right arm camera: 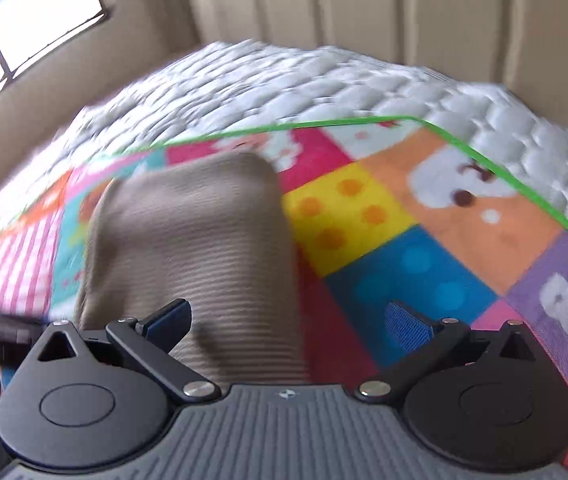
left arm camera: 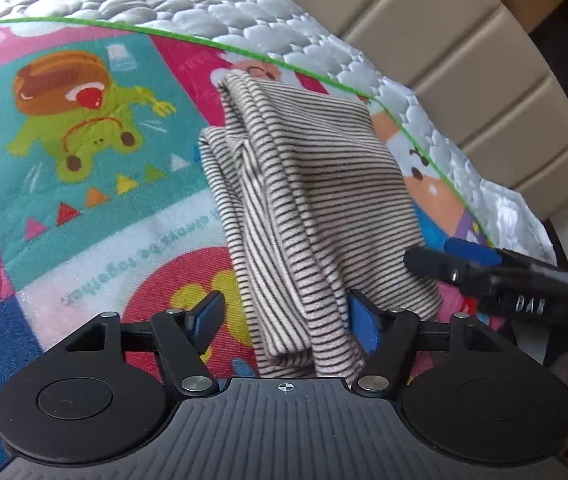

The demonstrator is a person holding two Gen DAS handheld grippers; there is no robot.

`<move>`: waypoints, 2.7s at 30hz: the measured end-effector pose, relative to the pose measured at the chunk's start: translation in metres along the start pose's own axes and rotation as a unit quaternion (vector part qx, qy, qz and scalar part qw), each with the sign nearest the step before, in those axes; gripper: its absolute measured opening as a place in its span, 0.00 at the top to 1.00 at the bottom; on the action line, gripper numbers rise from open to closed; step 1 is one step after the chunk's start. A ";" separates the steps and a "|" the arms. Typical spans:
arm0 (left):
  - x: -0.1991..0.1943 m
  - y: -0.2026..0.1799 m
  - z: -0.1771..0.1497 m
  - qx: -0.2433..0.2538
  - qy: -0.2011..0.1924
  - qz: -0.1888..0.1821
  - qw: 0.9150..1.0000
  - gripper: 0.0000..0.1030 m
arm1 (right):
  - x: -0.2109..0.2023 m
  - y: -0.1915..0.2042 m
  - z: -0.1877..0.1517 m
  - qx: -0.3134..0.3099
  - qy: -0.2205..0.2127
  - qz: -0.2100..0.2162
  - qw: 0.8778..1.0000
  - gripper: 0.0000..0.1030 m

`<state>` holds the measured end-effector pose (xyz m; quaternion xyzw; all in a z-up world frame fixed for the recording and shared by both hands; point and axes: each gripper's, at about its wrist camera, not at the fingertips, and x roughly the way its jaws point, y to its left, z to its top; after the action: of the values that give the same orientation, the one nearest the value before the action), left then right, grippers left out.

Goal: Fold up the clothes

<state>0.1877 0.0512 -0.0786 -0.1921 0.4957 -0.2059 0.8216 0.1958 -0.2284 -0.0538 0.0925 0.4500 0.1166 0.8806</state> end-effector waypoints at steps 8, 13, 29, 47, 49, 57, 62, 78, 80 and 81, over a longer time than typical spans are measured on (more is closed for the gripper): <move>-0.025 -0.006 0.016 0.023 -0.085 -0.017 0.996 0.53 | 0.014 -0.007 -0.004 0.047 0.011 0.035 0.998 0.00; 0.011 0.000 0.008 0.083 -0.020 0.155 0.984 0.56 | 0.020 0.031 -0.022 -0.058 0.022 0.021 0.998 0.00; 0.013 -0.020 0.010 0.063 -0.057 0.015 0.996 0.62 | -0.005 0.011 -0.002 -0.031 -0.036 0.037 0.998 0.00; -0.002 0.002 0.002 0.062 -0.042 0.080 0.994 0.49 | 0.040 0.024 0.025 0.023 -0.022 0.124 0.992 0.10; -0.001 0.003 0.002 0.058 -0.038 0.068 0.995 0.46 | 0.053 0.018 0.016 0.020 0.007 0.061 0.998 0.04; -0.004 0.003 -0.002 0.059 -0.040 0.063 0.995 0.40 | 0.018 0.008 -0.010 0.064 0.075 0.086 0.991 0.03; -0.005 -0.009 -0.010 0.065 -0.015 0.043 0.997 0.23 | 0.020 0.014 -0.031 0.046 0.078 0.069 0.993 0.21; 0.021 0.012 0.024 0.052 -0.061 0.094 0.992 0.31 | 0.069 0.042 0.006 0.025 -0.008 0.071 0.997 0.26; 0.024 0.022 0.035 0.039 -0.076 0.096 0.992 0.27 | 0.078 0.046 0.012 0.023 -0.024 0.073 0.997 0.26; 0.027 0.027 0.041 0.034 -0.082 0.095 0.991 0.26 | 0.081 0.046 0.015 0.017 -0.031 0.072 0.997 0.26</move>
<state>0.2399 0.0637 -0.0945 -0.1322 0.4356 -0.1268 0.8813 0.2482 -0.1615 -0.0952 0.1434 0.4168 0.1688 0.8816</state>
